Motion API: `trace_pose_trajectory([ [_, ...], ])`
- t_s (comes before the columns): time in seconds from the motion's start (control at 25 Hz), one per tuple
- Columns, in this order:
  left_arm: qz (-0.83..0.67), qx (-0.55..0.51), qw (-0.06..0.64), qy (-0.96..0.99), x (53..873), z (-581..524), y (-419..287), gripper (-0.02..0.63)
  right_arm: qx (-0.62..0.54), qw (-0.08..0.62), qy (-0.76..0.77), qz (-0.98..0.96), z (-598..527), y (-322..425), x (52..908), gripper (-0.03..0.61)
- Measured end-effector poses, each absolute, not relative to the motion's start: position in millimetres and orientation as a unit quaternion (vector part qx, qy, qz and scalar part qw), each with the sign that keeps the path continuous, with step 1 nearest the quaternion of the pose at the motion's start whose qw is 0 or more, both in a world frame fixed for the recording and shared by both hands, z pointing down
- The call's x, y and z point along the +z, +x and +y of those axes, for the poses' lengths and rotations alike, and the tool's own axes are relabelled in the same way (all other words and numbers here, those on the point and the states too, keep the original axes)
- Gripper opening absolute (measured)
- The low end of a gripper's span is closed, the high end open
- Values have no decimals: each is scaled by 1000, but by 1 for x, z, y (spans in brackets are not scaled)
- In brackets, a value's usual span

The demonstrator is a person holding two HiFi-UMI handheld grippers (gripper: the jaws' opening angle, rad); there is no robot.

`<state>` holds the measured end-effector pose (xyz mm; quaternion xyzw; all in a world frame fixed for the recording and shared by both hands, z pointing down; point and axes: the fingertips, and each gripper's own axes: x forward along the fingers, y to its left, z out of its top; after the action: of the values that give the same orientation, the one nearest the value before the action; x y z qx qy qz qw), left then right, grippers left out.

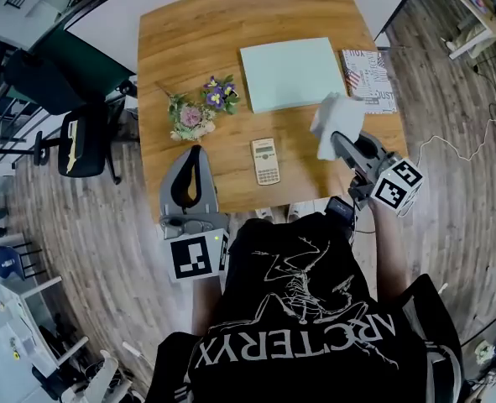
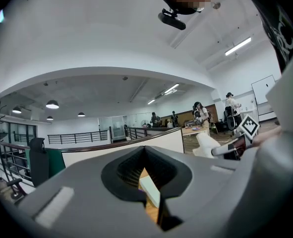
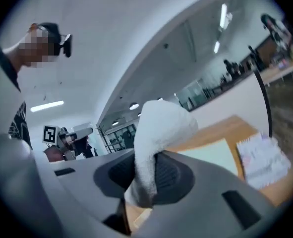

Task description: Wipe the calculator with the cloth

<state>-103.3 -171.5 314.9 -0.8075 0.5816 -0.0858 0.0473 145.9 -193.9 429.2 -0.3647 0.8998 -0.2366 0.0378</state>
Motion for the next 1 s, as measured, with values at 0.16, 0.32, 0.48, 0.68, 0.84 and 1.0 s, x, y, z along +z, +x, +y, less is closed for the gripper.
trace_pose_trajectory([
  [0.16, 577, -73, 53, -812, 307, -175, -100, 9, -79, 52, -415, 905, -201, 136, 348, 91],
  [0.32, 571, -66, 62, -816, 300, -175, -101, 9, 28, 33, -444, 895, -194, 109, 305, 91],
  [0.48, 569, -56, 72, -817, 292, -174, -104, 9, 79, 20, -445, 892, -187, 86, 289, 89],
  [0.68, 565, -47, 78, -820, 288, -177, -104, 9, 105, 20, -446, 889, -182, 76, 278, 91],
  [0.84, 567, -52, 65, -820, 290, -175, -107, 9, 122, 8, -447, 886, -181, 69, 276, 89],
  [1.0, 568, -53, 59, -819, 293, -174, -111, 9, 125, 13, -449, 885, -181, 64, 273, 89],
])
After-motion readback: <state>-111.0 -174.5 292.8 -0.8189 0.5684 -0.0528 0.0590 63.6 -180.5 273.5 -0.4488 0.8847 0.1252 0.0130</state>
